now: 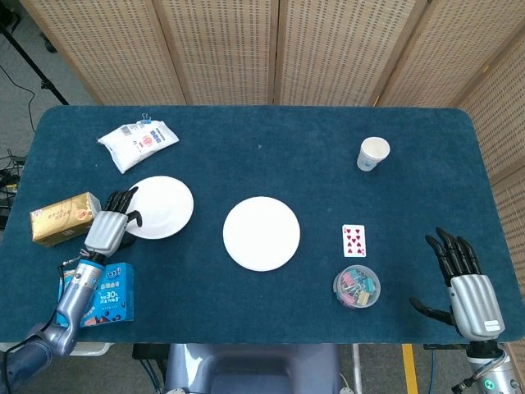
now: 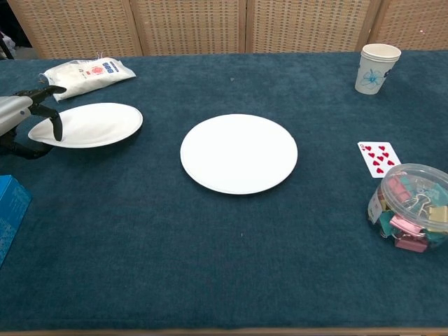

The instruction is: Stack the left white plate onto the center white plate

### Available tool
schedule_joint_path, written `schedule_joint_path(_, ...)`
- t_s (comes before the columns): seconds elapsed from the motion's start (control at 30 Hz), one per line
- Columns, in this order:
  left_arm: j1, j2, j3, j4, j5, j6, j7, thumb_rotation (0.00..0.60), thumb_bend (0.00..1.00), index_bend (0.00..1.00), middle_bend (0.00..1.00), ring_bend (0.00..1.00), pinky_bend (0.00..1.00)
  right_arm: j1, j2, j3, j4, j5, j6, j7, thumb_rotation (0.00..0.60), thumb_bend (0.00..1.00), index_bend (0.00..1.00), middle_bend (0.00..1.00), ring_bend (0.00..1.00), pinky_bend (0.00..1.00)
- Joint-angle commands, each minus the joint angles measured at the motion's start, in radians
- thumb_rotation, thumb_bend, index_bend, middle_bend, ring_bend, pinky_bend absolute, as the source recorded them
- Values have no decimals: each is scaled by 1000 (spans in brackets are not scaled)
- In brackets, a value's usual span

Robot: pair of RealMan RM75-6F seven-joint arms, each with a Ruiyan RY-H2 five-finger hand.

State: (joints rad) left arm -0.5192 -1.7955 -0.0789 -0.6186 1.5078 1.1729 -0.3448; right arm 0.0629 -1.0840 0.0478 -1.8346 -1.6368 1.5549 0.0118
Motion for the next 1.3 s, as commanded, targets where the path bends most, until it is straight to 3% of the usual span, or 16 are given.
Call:
schedule_joint_path(0.03,-24,42,-38,-102,-6,52,-25,600,527,810,0,0,0,0,3,-1,-2,-1,-1,4,600,0,0,0,0,0)
schedule_joint_path(0.37,-84,142,-110,-376,-32,54,108,600,527,833,0,0,0,1,8,-2,-2,0,-1,19,600,0,0,0,0,0)
schedule_joint_path(0.67,-150,165,-170,-560,-64,23,270,600,527,858,0,0,0,0,18,5,3,13,3,46,600,0,0,0,0,0)
schedule_joint_path(0.97,-246,101,-253,-655,-93,29,428,600,526,912,0,0,0,1,32,8,8,28,-3,77,600,0,0,0,0,0)
schedule_joint_path(1.3,-311,-41,-249,-637,-72,61,423,600,525,925,0,0,0,11,34,16,19,49,-23,93,600,0,0,0,0,0)
